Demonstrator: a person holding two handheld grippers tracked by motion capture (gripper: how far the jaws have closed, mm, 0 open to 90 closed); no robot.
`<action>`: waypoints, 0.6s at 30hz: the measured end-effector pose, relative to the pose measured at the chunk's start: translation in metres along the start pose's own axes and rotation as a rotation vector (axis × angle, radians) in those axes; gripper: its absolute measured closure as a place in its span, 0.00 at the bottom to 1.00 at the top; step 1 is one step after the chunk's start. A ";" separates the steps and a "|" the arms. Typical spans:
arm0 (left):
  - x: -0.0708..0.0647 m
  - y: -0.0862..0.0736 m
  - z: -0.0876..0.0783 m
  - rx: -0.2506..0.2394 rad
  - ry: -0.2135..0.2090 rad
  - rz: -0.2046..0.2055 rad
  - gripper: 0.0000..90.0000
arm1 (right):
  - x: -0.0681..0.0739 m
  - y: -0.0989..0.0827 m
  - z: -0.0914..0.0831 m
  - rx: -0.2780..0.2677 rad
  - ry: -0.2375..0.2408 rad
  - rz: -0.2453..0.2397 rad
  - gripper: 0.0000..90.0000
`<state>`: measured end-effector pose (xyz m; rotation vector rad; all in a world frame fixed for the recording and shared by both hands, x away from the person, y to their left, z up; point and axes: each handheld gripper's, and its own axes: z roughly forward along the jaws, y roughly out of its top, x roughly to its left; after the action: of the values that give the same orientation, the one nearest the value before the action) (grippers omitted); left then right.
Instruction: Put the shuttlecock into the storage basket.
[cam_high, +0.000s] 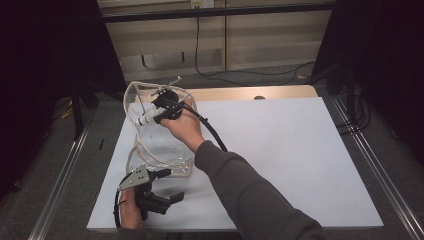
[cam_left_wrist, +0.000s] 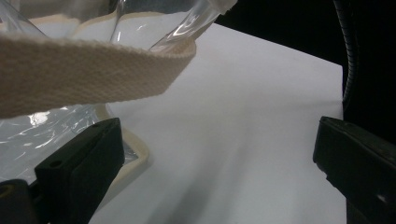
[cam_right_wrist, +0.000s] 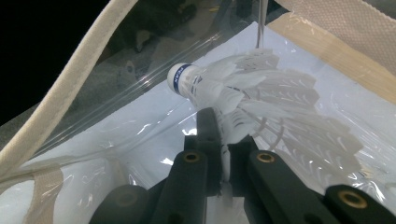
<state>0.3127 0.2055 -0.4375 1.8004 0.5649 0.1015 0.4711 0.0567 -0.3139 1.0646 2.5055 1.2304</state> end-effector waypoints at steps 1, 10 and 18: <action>0.000 0.000 0.000 -0.001 0.000 0.000 0.02 | 0.001 0.000 0.001 -0.004 -0.003 0.005 0.97; 0.000 0.000 -0.001 0.000 -0.001 0.001 0.02 | 0.001 -0.003 0.008 0.000 -0.009 0.010 0.97; 0.000 0.000 0.000 0.002 -0.002 0.001 0.02 | -0.003 -0.006 0.016 0.028 -0.019 0.011 0.97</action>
<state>0.3129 0.2058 -0.4377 1.8024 0.5623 0.0996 0.4773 0.0626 -0.3292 1.0925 2.5134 1.1849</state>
